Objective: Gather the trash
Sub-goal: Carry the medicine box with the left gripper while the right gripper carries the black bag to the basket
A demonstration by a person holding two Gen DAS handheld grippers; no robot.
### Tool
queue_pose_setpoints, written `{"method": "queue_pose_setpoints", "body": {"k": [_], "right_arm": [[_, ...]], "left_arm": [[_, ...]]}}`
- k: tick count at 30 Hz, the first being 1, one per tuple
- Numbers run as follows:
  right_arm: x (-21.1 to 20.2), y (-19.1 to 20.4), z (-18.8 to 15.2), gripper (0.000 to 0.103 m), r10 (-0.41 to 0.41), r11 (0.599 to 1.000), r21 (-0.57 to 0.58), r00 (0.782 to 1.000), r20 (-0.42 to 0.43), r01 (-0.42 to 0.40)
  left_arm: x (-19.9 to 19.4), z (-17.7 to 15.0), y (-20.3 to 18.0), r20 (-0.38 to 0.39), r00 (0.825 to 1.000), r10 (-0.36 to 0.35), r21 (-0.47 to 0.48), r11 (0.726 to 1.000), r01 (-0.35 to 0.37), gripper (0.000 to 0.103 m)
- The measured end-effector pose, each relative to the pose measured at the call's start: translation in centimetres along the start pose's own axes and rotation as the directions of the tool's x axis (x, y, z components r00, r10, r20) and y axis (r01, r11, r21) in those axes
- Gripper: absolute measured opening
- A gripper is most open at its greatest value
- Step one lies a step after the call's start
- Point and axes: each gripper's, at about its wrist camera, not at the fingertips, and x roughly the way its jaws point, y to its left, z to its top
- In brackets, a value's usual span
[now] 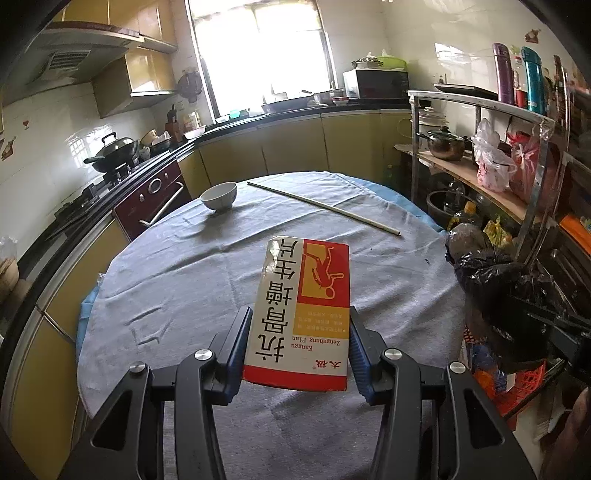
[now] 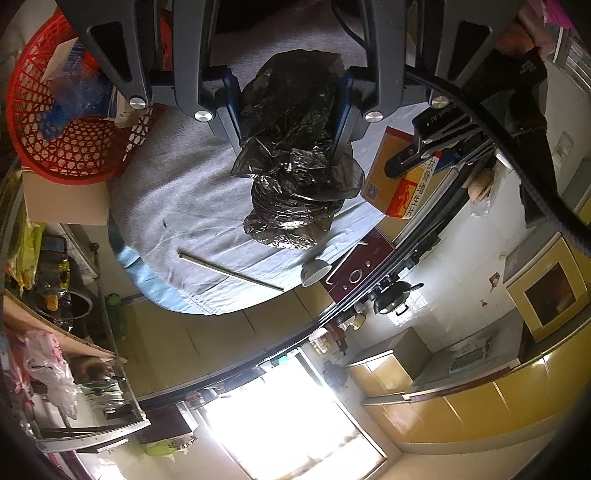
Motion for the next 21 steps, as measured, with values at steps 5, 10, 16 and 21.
{"method": "queue_pose_setpoints", "body": {"k": [5, 10, 16, 21], "right_arm": [[-0.9, -0.2, 0.1, 0.043, -0.008, 1.000, 0.008, 1.000, 0.015, 0.007], [-1.8, -0.7, 0.2, 0.043, -0.018, 1.000, 0.020, 0.999, 0.031, 0.017], [-3.0, -1.4, 0.3, 0.043, -0.032, 0.999, 0.040, 0.998, 0.049, 0.030], [-4.1, -2.1, 0.2, 0.043, -0.043, 0.998, 0.055, 0.997, 0.067, 0.039]], "left_arm": [[-0.4, 0.2, -0.8, 0.006, 1.000, -0.008, 0.014, 1.000, 0.008, 0.051], [-0.9, 0.3, -1.7, 0.010, 1.000, -0.020, 0.034, 0.999, 0.020, 0.051], [-1.6, 0.6, -2.7, 0.023, 0.999, -0.030, 0.054, 0.998, 0.029, 0.051], [-2.1, 0.7, -3.6, 0.029, 0.999, -0.041, 0.077, 0.996, 0.039, 0.051]]}}
